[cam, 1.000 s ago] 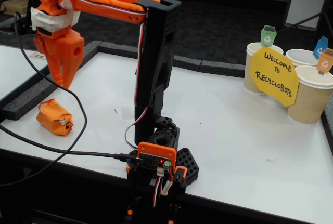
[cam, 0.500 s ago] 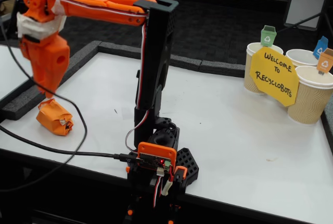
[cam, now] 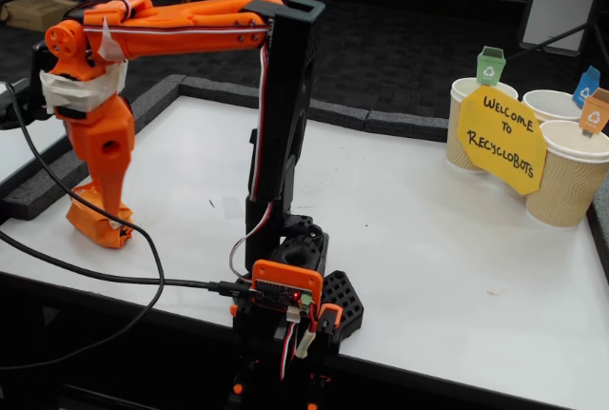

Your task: Sort rubbish by color.

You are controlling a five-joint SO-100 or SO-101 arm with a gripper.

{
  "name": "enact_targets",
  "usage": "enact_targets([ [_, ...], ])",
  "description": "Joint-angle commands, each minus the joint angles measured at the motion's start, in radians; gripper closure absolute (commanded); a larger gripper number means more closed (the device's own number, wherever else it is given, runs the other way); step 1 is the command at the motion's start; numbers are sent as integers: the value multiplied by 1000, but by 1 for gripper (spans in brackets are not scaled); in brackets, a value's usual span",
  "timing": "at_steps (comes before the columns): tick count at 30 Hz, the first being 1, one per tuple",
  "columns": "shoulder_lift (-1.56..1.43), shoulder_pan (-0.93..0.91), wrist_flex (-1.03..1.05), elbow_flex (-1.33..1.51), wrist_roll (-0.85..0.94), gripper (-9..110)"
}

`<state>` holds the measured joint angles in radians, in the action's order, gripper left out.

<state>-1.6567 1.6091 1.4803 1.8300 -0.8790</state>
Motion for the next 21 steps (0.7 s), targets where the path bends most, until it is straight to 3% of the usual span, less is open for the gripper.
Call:
enact_targets([
  [1,-31,2,-48,-170,-212,72],
  [11,-31,23,-140,-178,-476,69],
  [21,-20,-46,-350,38,-495,75],
])
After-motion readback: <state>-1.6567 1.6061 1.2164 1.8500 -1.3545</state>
